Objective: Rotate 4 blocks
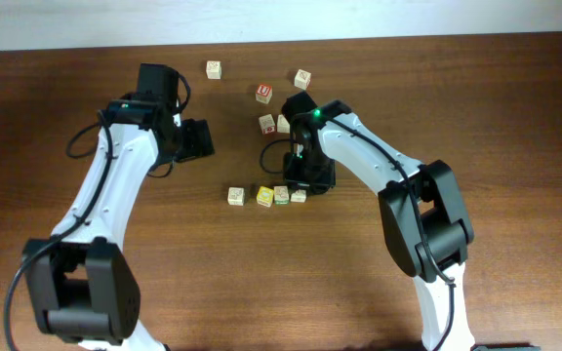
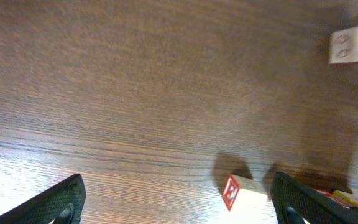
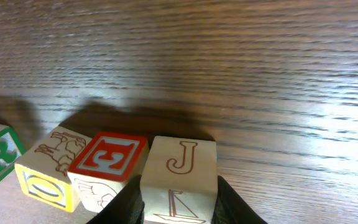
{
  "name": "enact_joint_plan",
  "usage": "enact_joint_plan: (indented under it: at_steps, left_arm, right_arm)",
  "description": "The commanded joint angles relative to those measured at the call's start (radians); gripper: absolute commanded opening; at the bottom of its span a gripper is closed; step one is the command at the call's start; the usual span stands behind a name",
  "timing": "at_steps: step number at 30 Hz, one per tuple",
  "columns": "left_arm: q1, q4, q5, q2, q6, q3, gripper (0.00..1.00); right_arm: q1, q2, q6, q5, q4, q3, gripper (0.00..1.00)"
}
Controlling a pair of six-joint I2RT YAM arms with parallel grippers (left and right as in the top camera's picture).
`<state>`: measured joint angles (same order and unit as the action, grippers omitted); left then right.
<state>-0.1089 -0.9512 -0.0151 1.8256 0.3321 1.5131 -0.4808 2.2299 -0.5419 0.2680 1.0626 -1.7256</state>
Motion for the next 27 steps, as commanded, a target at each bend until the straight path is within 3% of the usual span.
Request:
enact_joint_plan:
  at_steps: [1, 12, 16, 19, 27]
  left_arm:
    - [0.0, -0.005, 0.0, 0.033, -0.012, 0.01, 0.93]
    - [0.0, -0.003, 0.0, 0.034, -0.012, 0.01, 0.93]
    - [0.0, 0.006, 0.0, 0.033, -0.012, 0.024, 0.91]
    - [0.0, -0.022, 0.0, 0.031, -0.02, 0.1, 0.9]
    - [0.001, -0.148, -0.007, 0.031, -0.042, 0.329, 0.84]
  right_arm:
    - [-0.02, 0.004, 0.01, 0.021, -0.023, 0.026, 0.32]
    - [-0.063, 0.004, 0.011, 0.039, -0.071, 0.026, 0.32]
    - [-0.063, -0.002, 0.043, 0.037, -0.06, 0.012, 0.47]
    - [-0.063, -0.004, 0.068, 0.035, -0.037, -0.005, 0.54]
    - [-0.061, -0.127, 0.075, -0.04, -0.022, -0.074, 0.53]
